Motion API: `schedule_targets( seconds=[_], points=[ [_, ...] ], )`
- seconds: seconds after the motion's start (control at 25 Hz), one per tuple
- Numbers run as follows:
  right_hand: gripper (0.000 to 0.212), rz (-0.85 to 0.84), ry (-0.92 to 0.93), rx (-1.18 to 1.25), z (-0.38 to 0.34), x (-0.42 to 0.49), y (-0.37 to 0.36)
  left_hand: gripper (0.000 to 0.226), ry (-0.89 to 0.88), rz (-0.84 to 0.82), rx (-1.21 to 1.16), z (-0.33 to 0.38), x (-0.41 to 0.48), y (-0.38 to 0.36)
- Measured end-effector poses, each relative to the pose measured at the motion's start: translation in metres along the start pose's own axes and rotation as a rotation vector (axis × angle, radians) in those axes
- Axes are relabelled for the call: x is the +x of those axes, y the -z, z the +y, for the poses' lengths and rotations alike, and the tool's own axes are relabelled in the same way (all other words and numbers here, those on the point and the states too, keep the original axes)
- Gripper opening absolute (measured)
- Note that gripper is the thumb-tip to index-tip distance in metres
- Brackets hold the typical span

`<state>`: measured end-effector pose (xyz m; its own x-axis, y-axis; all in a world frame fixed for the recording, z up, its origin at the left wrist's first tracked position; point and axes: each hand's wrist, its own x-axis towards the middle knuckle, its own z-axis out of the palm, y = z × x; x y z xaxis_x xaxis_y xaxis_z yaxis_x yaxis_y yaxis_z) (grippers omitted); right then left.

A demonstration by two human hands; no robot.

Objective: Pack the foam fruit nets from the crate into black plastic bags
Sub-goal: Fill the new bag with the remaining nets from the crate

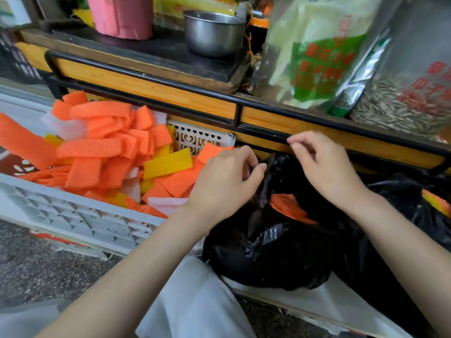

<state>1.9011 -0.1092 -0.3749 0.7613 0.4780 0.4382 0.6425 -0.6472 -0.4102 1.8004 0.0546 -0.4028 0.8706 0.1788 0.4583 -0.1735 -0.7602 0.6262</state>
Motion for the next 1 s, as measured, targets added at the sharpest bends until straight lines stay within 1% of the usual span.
schedule_targets(
  seconds=[0.04,0.12,0.16,0.24,0.32,0.36,0.4,0.44,0.52,0.6,0.64,0.72,0.8,0.88,0.96,1.0],
  points=[
    [0.021,0.051,0.047,0.033,-0.021,0.007,0.002,0.024,-0.008,0.008,0.048,-0.011,-0.002,0.009],
    [0.02,0.061,0.138,0.061,-0.06,0.022,-0.007,0.035,-0.015,0.037,0.185,-0.044,-0.006,0.031],
    [0.019,0.036,0.187,0.069,-0.078,0.028,-0.017,0.04,-0.003,0.046,0.261,-0.064,-0.008,0.042],
    [0.021,-0.05,0.277,0.062,-0.108,0.044,-0.049,0.045,0.084,0.047,0.4,-0.107,-0.012,0.066],
    [0.028,-0.191,0.323,0.005,-0.131,0.063,-0.094,0.038,0.214,0.073,0.475,-0.149,-0.016,0.09],
    [0.032,-0.259,0.327,-0.023,-0.138,0.073,-0.118,0.034,0.268,0.092,0.489,-0.168,-0.018,0.099],
    [0.037,-0.318,0.327,-0.046,-0.143,0.082,-0.143,0.035,0.316,0.11,0.496,-0.187,-0.019,0.107],
    [0.042,-0.373,0.316,-0.065,-0.146,0.091,-0.167,0.039,0.355,0.121,0.499,-0.203,-0.018,0.113],
    [0.053,-0.49,0.237,-0.101,-0.151,0.105,-0.212,0.049,0.43,0.114,0.507,-0.235,-0.014,0.12],
    [0.063,-0.595,0.133,-0.133,-0.147,0.116,-0.251,0.063,0.504,0.036,0.538,-0.262,-0.008,0.119],
    [0.066,-0.614,0.089,-0.138,-0.143,0.122,-0.27,0.071,0.54,-0.027,0.556,-0.273,-0.004,0.118],
    [0.072,-0.584,0.022,-0.099,-0.141,0.131,-0.302,0.084,0.601,-0.149,0.576,-0.292,0.002,0.115],
    [0.079,-0.517,-0.072,0.017,-0.144,0.138,-0.323,0.09,0.648,-0.219,0.584,-0.302,0.006,0.111],
    [0.087,-0.466,-0.182,0.108,-0.153,0.14,-0.337,0.083,0.688,-0.208,0.584,-0.304,0.007,0.111],
    [0.092,-0.405,-0.206,0.134,-0.159,0.139,-0.348,0.066,0.696,-0.118,0.584,-0.305,0.006,0.114],
    [0.09,-0.378,-0.195,0.137,-0.164,0.137,-0.35,0.058,0.691,-0.065,0.572,-0.306,0.005,0.117]
  ],
)
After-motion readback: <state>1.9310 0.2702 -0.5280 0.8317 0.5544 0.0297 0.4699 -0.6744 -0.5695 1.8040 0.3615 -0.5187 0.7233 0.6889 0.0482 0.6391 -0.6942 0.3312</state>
